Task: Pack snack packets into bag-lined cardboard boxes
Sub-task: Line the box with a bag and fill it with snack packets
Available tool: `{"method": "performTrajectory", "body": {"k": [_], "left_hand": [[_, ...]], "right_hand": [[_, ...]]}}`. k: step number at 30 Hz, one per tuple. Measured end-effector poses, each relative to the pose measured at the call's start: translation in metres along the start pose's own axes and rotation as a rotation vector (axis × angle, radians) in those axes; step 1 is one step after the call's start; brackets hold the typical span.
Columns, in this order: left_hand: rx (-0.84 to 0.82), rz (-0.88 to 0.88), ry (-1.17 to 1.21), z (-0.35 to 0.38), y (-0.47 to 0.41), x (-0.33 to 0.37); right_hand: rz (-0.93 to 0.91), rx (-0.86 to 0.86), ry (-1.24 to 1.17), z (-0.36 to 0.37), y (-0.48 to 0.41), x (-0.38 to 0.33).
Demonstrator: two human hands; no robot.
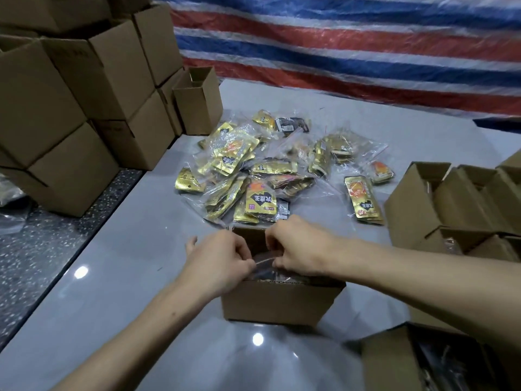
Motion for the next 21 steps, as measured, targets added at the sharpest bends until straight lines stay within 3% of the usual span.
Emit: {"method": "performTrajectory", "body": {"k": [4,6,8,11,14,18,21], "left_hand": [[-0.026,-0.056,-0.159,0.002,-0.012,0.009],[-0.022,-0.042,-0.303,0.003,-0.016,0.016],[-0.036,-0.027,-0.456,0.008,-0.019,0.021],[-0.019,0.021,-0.633,0.016,-0.022,0.028],[0.006,0.073,-0.707,0.021,-0.021,0.033],[0.047,0.115,-0.647,0.017,-0.017,0.034],[0.097,0.163,-0.453,0.014,-0.011,0.025]], "right_hand": [[-0.121,0.191,0.286,0.003,0.012,-0.007],[-0.157,0.183,0.306,0.002,0.016,-0.011],[-0.127,0.058,0.213,0.005,0.017,-0.010],[-0.032,-0.269,0.025,0.019,0.014,-0.004],[0.076,-0.498,-0.058,0.033,0.006,0.003],[0.153,-0.696,-0.079,0.051,-0.001,0.006],[0.171,-0.726,-0.005,0.054,-0.005,0.004]]}}
Point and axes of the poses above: each hand's wrist, its own y-axis away from the middle knuckle, its own z-axis out of the palm, x = y × z, the point moved 3 cm from there along -y, towards the middle knuckle, and after that the axes turned 1 degree about z, right-handed, at the moved point
